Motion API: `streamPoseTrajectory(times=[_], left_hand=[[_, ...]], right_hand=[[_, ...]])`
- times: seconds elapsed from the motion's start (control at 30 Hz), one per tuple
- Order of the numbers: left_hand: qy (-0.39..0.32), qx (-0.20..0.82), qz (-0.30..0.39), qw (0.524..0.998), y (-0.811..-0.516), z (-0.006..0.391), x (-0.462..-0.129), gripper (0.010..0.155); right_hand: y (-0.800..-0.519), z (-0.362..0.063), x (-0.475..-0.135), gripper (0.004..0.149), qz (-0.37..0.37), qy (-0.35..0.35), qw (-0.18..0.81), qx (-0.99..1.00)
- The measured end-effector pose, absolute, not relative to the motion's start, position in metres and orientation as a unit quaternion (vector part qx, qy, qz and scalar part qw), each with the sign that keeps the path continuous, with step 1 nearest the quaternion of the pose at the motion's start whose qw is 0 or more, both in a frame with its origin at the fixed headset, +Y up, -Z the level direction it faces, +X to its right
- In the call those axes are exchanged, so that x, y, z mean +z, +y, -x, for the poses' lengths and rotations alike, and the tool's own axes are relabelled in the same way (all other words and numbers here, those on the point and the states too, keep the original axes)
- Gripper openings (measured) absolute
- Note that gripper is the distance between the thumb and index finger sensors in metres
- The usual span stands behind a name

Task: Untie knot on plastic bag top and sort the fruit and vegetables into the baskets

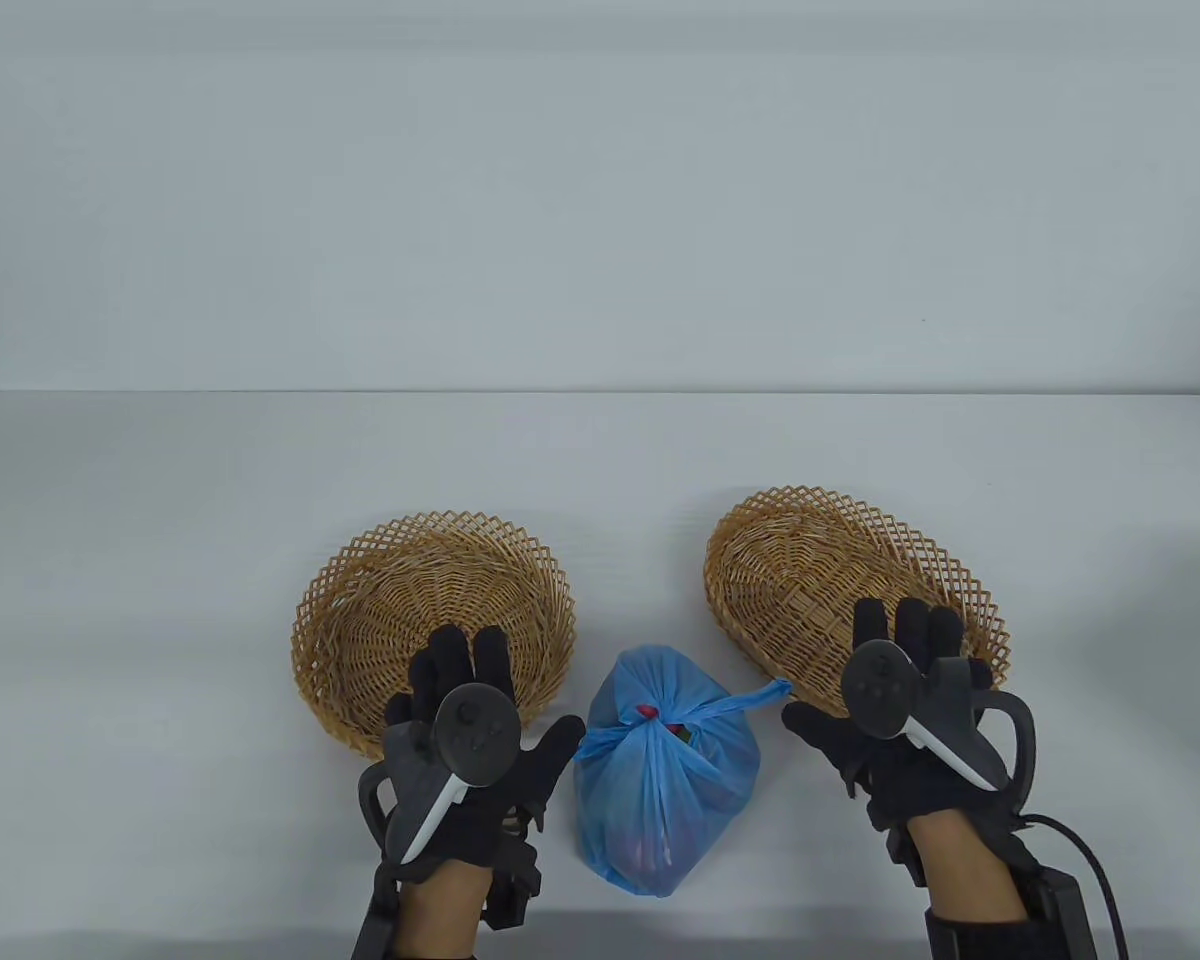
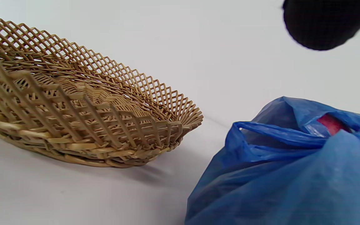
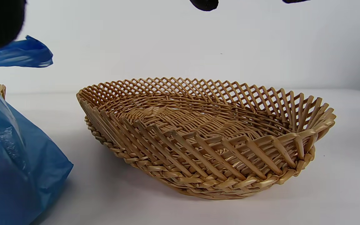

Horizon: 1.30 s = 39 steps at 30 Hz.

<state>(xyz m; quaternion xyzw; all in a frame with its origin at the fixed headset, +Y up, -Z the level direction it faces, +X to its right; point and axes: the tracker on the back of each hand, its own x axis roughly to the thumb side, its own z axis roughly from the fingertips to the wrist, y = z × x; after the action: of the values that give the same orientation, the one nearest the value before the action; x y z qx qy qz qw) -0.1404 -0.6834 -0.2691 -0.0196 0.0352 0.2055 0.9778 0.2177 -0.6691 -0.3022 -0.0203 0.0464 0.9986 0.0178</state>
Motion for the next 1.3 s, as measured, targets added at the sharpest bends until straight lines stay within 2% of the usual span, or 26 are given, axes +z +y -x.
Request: streamPoseTrajectory(times=[0.37, 0.63, 0.93, 1.1, 1.3], left_hand=[[0.043, 0.215, 0.04, 0.975, -0.687, 0.142, -0.274, 0.103], [0.03, 0.206, 0.027, 0.978, -0.683, 0.138, -0.271, 0.102], [0.011, 0.196, 0.006, 0.981, -0.678, 0.13, -0.267, 0.095], [-0.006, 0.188, -0.033, 0.982, -0.671, 0.123, -0.261, 0.075], [-0.035, 0.164, -0.047, 0.985, -0.669, 0.106, -0.258, 0.056]], right_hand=[[-0.67, -0.218, -0.302, 0.109, 0.026, 0.046, 0.015, 0.999], [-0.671, -0.216, -0.302, 0.108, 0.026, 0.048, 0.011, 0.998], [-0.669, -0.214, -0.304, 0.107, 0.018, 0.008, 0.031, 0.999], [-0.663, -0.211, -0.299, 0.095, 0.007, -0.056, 0.052, 0.997], [-0.66, -0.196, -0.296, 0.068, -0.015, -0.088, 0.09, 0.992]])
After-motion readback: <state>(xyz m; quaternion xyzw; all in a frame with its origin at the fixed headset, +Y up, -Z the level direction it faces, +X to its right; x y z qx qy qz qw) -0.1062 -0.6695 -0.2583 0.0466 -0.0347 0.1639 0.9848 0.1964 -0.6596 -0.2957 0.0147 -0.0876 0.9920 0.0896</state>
